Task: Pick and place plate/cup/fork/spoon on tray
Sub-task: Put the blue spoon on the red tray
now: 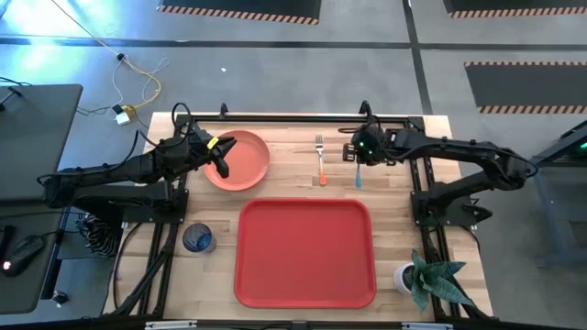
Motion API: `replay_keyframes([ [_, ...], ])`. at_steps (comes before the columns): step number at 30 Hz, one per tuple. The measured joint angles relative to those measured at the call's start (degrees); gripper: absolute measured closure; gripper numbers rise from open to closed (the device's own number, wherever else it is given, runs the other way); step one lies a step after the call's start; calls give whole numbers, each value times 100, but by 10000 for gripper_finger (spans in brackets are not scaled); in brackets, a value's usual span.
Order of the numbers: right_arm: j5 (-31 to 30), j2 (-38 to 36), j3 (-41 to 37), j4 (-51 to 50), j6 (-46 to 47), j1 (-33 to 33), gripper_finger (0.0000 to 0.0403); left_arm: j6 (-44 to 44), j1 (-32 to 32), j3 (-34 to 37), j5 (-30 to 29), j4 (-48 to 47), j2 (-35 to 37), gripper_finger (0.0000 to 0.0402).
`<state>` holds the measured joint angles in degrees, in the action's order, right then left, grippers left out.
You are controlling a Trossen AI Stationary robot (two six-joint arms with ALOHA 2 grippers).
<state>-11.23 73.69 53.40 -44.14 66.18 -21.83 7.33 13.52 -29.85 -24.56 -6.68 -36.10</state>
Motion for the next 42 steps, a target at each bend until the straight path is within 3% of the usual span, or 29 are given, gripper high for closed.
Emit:
replay_keyframes([
  [9,-439,-28,1061,-1249,1198,1116,403,0,0,1,0,-220,0,355],
  [19,-652,224,1146,-1627,3070,2550,403,4,0,2,2,-472,0,355],
  [31,78,1139,1142,-1261,4442,3735,403,104,0,2,4,-470,0,355],
  [42,481,1911,1140,-893,5072,4416,403,159,-1,2,20,-599,0,355],
])
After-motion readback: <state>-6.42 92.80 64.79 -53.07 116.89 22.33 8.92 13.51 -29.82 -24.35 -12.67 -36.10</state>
